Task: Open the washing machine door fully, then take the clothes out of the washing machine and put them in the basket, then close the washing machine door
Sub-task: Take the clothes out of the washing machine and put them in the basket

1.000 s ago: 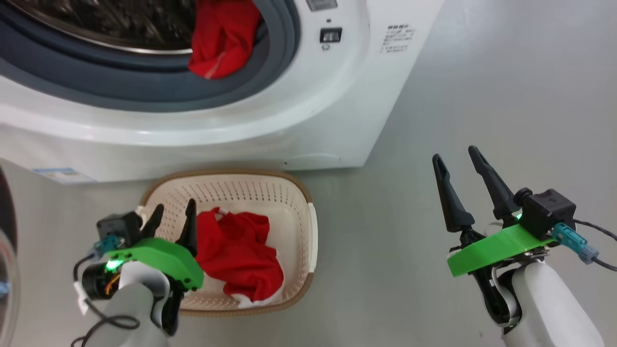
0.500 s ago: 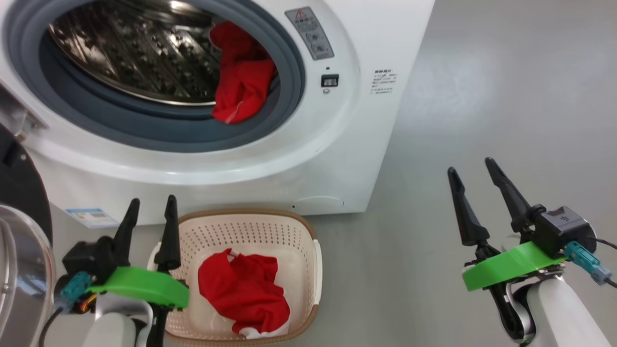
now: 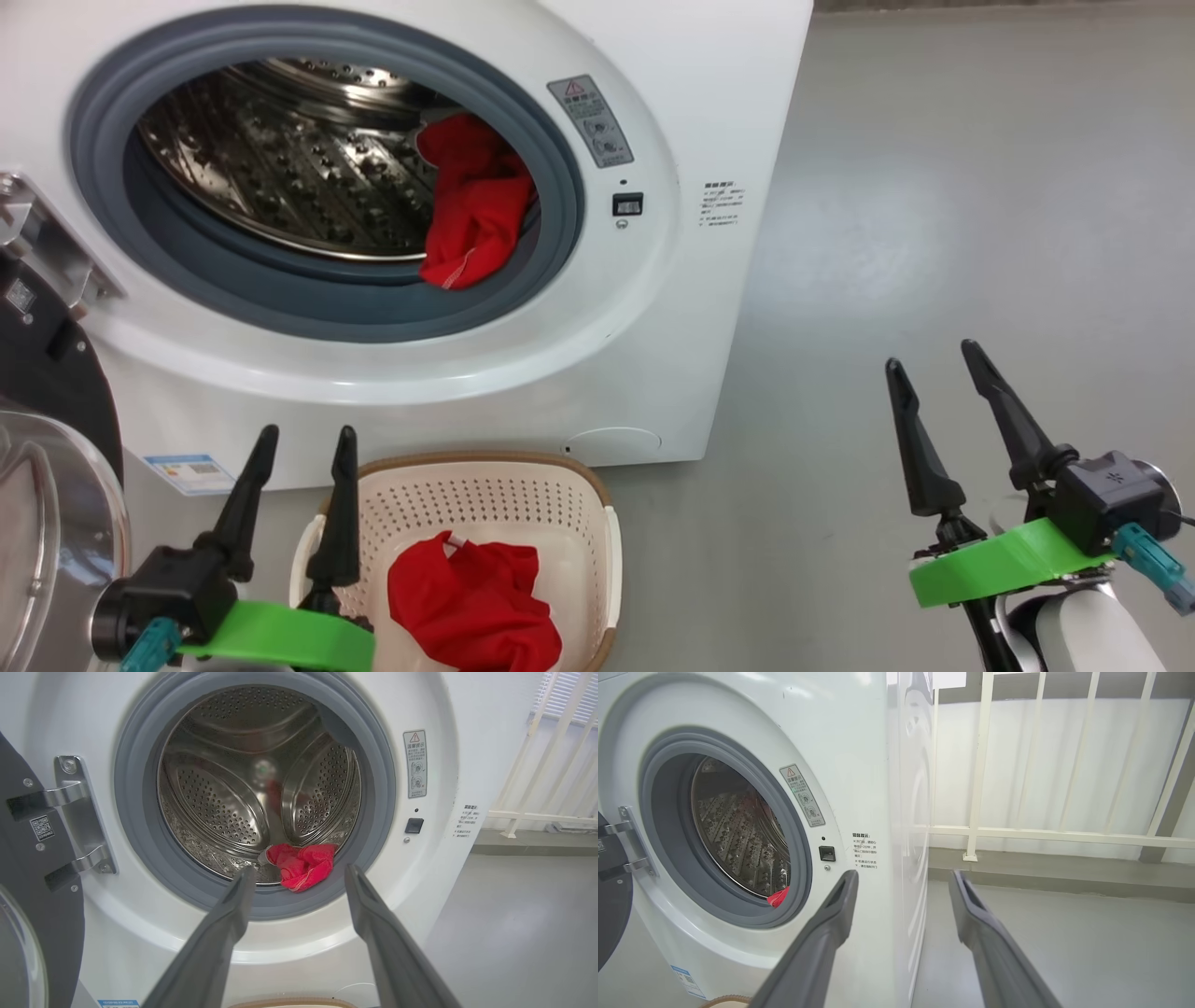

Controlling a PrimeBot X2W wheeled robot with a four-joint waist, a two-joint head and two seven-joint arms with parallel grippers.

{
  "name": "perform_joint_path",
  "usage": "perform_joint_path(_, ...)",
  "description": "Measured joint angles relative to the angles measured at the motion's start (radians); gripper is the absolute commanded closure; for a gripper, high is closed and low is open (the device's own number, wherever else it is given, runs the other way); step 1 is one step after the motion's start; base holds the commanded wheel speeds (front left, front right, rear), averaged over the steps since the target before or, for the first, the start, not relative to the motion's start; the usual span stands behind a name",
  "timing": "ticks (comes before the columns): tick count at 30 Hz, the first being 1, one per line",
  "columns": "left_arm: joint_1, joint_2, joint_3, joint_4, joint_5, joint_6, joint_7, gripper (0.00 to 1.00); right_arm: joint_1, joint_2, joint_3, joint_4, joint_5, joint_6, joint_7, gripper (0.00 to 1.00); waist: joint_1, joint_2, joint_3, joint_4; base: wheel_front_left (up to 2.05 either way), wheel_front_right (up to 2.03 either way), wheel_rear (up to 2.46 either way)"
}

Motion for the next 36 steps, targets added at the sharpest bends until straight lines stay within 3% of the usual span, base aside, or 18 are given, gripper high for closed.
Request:
perform_joint_path(16,0.126,0.003,0.023,-0.065,0.000,-0.010,0.000,0.00,0.085,0.006,-0.028,-0.040,-0.008,0.000,0.000,0.00,0.0000,0.0000,-0.065,-0.024,0.00,0.00,0.00)
perform_joint_path(36,0.144,0.002,0.034,-0.056,0.011,-0.010,0.000,0.00,0.094,0.010,-0.029,-0.054,-0.008,0.000,0.000,0.00,0.0000,0.0000,-0.064,-0.035,0.00,0.00,0.00)
